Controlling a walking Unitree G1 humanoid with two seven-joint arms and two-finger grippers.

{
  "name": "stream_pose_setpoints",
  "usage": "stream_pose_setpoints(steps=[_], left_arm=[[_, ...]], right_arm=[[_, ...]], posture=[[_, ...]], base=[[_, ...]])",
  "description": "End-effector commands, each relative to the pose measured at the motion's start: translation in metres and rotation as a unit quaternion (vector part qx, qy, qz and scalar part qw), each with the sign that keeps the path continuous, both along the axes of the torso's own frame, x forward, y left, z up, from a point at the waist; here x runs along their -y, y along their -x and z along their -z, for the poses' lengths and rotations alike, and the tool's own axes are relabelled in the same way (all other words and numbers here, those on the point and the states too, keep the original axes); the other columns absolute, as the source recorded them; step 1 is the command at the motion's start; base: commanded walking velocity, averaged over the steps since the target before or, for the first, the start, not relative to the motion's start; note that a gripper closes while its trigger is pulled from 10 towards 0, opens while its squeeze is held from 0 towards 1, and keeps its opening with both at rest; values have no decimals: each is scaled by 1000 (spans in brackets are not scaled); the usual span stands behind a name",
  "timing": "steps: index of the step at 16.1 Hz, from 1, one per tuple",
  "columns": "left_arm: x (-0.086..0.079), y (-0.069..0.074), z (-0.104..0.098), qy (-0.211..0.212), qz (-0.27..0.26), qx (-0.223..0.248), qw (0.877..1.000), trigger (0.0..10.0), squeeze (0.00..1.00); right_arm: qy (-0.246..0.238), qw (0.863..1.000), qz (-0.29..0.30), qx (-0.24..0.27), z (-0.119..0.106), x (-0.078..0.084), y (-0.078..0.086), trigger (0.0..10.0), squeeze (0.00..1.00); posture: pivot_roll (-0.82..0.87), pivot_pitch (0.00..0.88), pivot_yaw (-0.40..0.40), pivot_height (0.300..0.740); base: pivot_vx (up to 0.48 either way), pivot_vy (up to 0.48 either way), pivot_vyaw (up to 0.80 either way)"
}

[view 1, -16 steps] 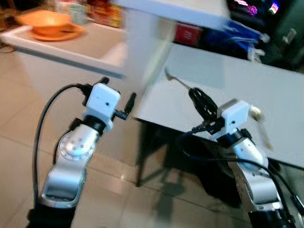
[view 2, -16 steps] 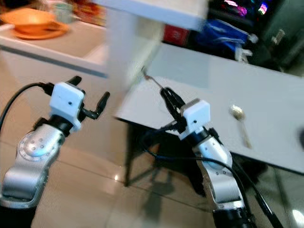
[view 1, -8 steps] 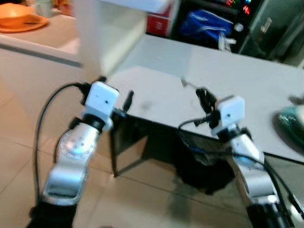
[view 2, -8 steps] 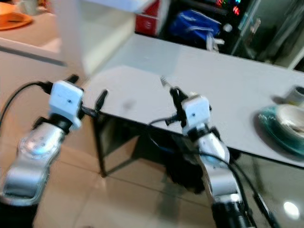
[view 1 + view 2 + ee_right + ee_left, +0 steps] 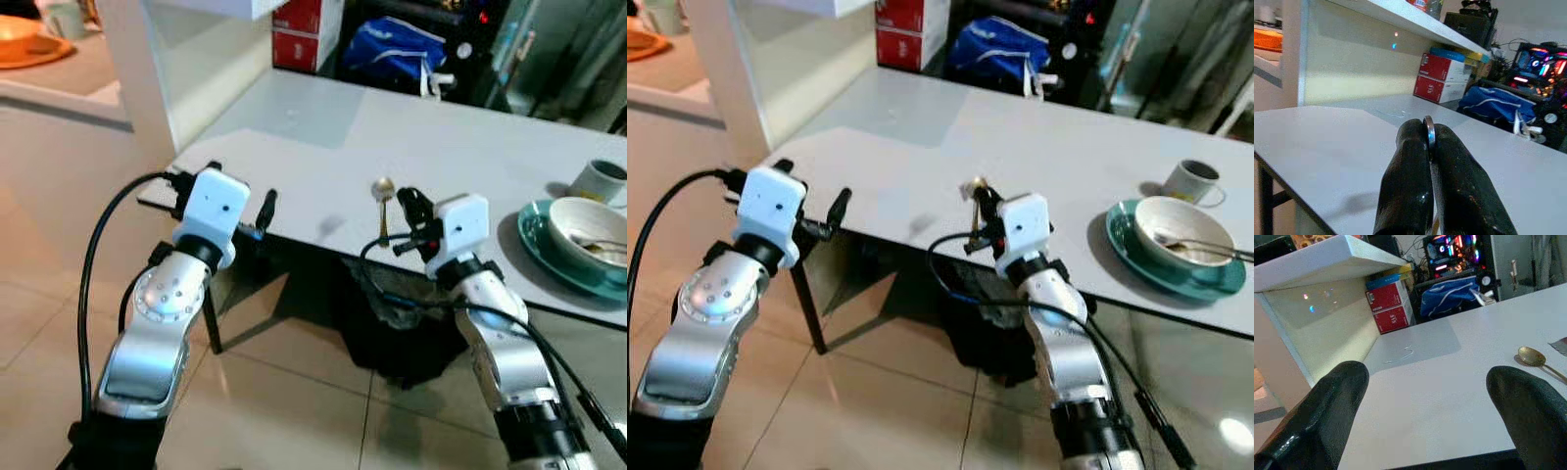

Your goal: Setting the table

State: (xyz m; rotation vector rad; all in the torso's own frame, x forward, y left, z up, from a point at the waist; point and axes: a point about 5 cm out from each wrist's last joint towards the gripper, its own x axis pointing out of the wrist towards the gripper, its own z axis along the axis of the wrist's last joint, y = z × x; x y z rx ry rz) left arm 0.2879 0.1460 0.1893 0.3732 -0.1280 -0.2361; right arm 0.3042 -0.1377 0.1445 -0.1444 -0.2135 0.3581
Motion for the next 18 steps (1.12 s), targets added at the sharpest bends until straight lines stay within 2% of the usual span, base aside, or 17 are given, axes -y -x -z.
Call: stream_pose_setpoints(steps=[1,10,15,16,18], left_arm=[[-1,-1,-1,0,-8,-1,1000,10000,0],[-2,0,-2,1,-6,-3,1000,10000,0],[-4,2,0,-4,-5,-6,1000,10000,0],[-4,3,0,-5,-1,-7,1000,10000,0],[0,8,4,-11,27,-18,999,10000,0]], right_arm=[[-7,1000,-4,6,-5,-1,-3,10000,0],[-2,1000,-15,25,-10,-2,-9,10000,0],[9,997,-20,70,-21,0,-9,10000,0],[20,997,-19,76,-22,1,-9,10000,0],[74,991,-37,103,-20,0,-8,10000,0]], posture=[[65,0,-71,740],[69,0,-71,740],[70,0,-69,740],[70,0,-70,740],[69,0,-69,740]], base=[[319,0,-463],[325,0,0],[0,0,0],[0,0,0],[0,0,0]])
